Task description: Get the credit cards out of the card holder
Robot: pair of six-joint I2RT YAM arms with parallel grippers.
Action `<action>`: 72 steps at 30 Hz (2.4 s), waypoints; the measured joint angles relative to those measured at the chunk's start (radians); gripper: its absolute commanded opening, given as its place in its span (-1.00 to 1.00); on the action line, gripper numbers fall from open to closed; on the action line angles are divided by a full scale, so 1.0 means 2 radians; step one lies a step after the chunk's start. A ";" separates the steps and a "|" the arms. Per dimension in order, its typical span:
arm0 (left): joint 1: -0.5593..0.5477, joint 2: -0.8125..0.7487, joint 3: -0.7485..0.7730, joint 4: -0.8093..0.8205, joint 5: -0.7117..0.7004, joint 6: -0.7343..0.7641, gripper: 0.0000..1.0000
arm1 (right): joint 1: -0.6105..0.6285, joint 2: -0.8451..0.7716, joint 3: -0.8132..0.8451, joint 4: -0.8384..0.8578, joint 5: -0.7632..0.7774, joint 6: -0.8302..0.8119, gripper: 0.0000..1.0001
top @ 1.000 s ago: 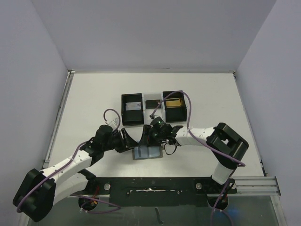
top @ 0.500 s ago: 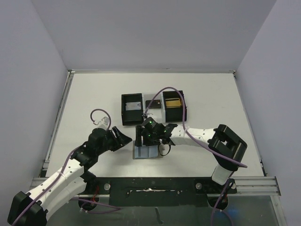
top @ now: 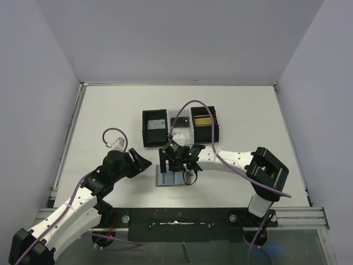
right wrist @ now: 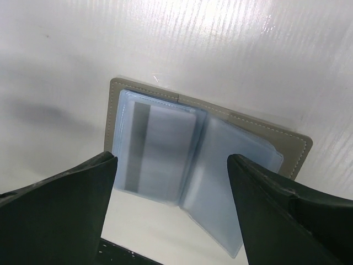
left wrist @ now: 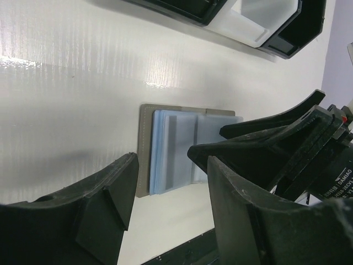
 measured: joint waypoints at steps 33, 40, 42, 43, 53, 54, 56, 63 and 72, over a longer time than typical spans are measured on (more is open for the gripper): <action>0.001 0.004 0.000 -0.006 -0.005 -0.005 0.04 | -0.007 0.065 0.028 0.005 -0.010 0.013 0.11; 0.001 0.035 0.000 0.006 0.022 -0.002 0.04 | -0.023 0.037 -0.020 0.058 -0.038 0.013 0.05; 0.001 0.046 0.000 0.016 0.034 0.000 0.04 | -0.028 0.030 -0.034 0.074 -0.048 0.014 0.06; 0.001 0.052 0.000 0.021 0.039 0.002 0.04 | -0.032 0.028 -0.039 0.080 -0.054 0.014 0.09; 0.001 0.053 0.000 0.030 0.045 0.004 0.04 | -0.027 0.034 -0.021 0.070 -0.061 0.015 0.51; 0.001 0.047 0.000 0.028 0.042 0.004 0.04 | -0.025 0.039 -0.013 0.062 -0.057 0.015 0.51; 0.001 0.040 0.000 0.026 0.038 0.004 0.04 | -0.019 0.051 0.007 0.039 -0.046 0.015 0.51; 0.002 0.036 0.000 0.015 0.030 0.003 0.04 | -0.002 0.087 0.062 -0.024 -0.008 0.015 0.31; 0.004 0.038 0.000 0.016 0.030 0.002 0.04 | 0.000 0.088 0.064 -0.032 0.006 0.019 0.39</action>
